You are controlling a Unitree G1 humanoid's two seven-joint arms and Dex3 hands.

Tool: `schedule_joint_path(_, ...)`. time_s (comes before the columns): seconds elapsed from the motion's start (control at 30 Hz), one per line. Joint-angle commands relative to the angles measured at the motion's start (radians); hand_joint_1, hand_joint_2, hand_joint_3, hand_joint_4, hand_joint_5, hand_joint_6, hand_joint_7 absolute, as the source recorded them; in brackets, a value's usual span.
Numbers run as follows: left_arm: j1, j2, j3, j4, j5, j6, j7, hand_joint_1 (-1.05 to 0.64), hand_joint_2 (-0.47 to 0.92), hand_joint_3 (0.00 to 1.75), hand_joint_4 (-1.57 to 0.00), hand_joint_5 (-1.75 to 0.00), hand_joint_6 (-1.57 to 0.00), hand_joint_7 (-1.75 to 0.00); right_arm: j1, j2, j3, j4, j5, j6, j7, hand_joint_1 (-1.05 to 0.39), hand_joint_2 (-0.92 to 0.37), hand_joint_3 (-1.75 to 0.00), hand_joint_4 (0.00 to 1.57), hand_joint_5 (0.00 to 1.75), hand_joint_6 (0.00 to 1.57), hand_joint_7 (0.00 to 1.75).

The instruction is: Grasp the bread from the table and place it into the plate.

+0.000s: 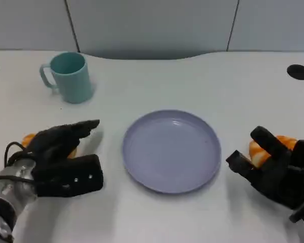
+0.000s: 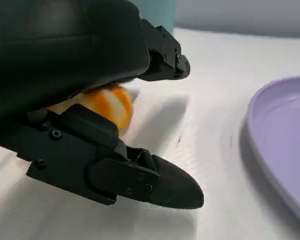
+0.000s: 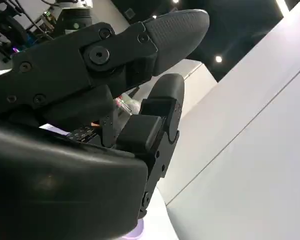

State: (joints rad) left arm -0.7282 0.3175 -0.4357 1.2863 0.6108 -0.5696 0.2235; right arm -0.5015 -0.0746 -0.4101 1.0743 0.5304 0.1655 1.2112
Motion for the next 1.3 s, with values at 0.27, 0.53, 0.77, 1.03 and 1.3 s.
schedule_joint_path(0.27, 0.009, 0.089, 0.093, -0.185, -0.072, -0.211, 0.010, -0.95, 0.92, 0.21, -0.45, -0.17, -0.36, -0.05, -0.030, -0.018, 0.005, -0.001, -0.014, -0.017, -0.055, -0.54, -0.92, -0.04, 0.67, 1.31, 1.02, 0.29)
schedule_joint_path(0.53, 0.037, 0.162, 0.079, -0.229, -0.016, -0.177, 0.033, -0.96, 0.92, 0.19, -0.47, -0.17, -0.38, -0.04, -0.042, -0.024, 0.000, 0.022, -0.011, -0.011, -0.048, -0.54, -0.91, -0.01, 0.71, 1.26, 1.01, 0.31)
schedule_joint_path(0.77, 0.058, 0.228, 0.071, -0.217, 0.022, -0.165, 0.047, -0.96, 0.92, 0.15, -0.49, -0.17, -0.39, -0.03, -0.047, -0.038, 0.012, 0.026, -0.027, -0.015, -0.051, -0.58, -0.92, -0.01, 0.67, 1.33, 1.02, 0.31)
schedule_joint_path(1.03, 0.067, 0.276, 0.027, -0.200, 0.100, -0.096, 0.081, -0.99, 0.92, 0.17, -0.45, -0.13, -0.38, -0.01, -0.054, -0.041, 0.013, 0.041, -0.026, -0.015, -0.036, -0.57, -0.92, -0.04, 0.62, 1.37, 1.00, 0.32)
schedule_joint_path(1.3, 0.051, 0.303, -0.021, -0.166, 0.146, -0.047, 0.065, -0.97, 0.92, 0.14, -0.40, -0.09, -0.36, -0.01, -0.057, -0.035, 0.003, 0.055, -0.017, -0.016, -0.032, -0.56, -0.92, -0.02, 0.67, 1.33, 1.01, 0.33)
